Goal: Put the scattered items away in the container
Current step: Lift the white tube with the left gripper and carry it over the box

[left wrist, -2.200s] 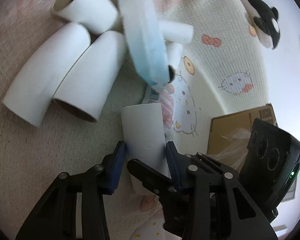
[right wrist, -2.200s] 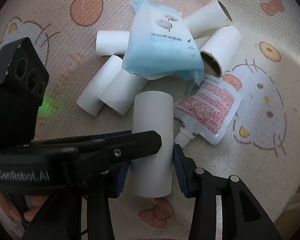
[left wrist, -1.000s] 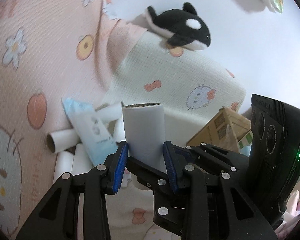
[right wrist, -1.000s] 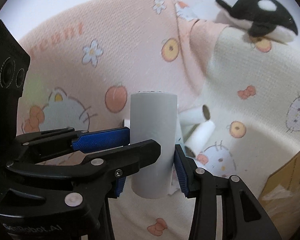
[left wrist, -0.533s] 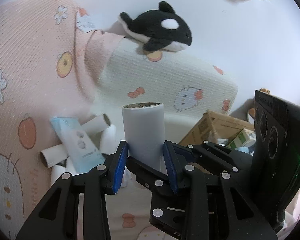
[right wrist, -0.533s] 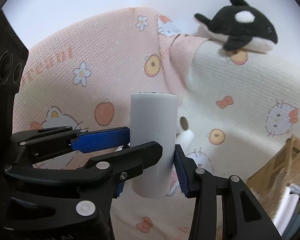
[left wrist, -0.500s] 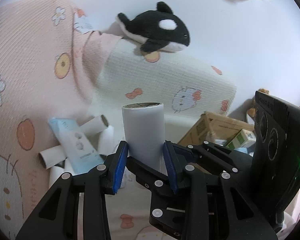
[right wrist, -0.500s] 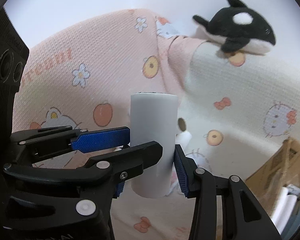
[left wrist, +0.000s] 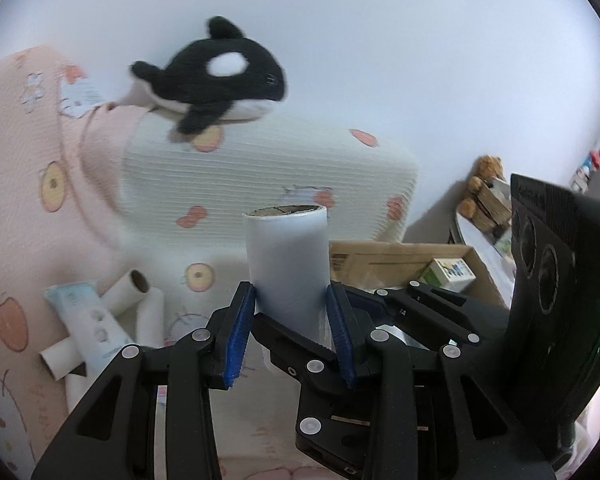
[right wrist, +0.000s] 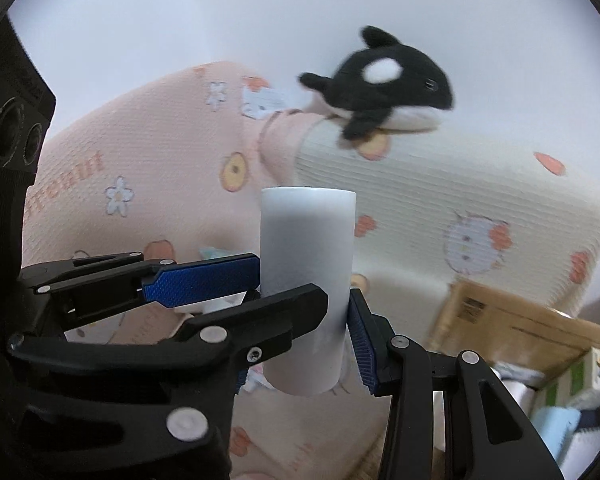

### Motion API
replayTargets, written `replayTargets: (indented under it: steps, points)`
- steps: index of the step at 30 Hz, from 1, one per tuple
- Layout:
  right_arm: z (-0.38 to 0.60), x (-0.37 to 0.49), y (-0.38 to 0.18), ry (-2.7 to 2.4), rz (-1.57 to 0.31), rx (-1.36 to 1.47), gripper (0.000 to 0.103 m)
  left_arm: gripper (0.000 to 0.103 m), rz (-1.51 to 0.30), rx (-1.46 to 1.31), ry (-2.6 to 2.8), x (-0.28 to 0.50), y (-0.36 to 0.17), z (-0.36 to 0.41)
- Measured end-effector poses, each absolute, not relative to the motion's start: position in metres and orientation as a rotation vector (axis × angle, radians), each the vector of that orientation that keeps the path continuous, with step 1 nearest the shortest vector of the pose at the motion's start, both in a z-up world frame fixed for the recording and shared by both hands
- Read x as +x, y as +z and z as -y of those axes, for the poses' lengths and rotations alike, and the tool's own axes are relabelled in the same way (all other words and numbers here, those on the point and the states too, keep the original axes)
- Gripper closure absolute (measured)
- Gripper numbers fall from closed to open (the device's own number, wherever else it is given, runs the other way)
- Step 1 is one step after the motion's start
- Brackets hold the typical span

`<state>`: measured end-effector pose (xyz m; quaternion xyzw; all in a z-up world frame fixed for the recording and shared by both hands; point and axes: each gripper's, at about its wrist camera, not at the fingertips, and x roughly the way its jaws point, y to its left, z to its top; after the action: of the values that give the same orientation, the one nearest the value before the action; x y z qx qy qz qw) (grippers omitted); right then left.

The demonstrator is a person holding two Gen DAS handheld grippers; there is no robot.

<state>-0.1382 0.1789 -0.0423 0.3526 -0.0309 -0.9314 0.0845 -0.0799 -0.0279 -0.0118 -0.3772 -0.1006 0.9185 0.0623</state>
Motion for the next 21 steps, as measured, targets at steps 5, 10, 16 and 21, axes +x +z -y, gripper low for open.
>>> replayTargets:
  steps: [5, 10, 16, 21]
  points:
    - [-0.202, -0.127, -0.040, -2.810, 0.106, 1.117, 0.062, 0.062, 0.331, -1.145, 2.693, -0.090, -0.014, 0.008]
    - [-0.221, -0.119, -0.038, -2.852, 0.103, 1.140, 0.062, 0.062, 0.294, -1.154, 2.646, -0.100, -0.013, -0.011]
    - [-0.242, -0.114, -0.029, -2.898, 0.107, 1.146, 0.062, 0.062, 0.285, -1.142, 2.578, -0.116, -0.007, -0.028]
    - [-0.263, -0.116, -0.027, -2.925, 0.134, 1.189, 0.061, 0.062, 0.347, -1.162, 2.499, -0.135, -0.016, -0.036]
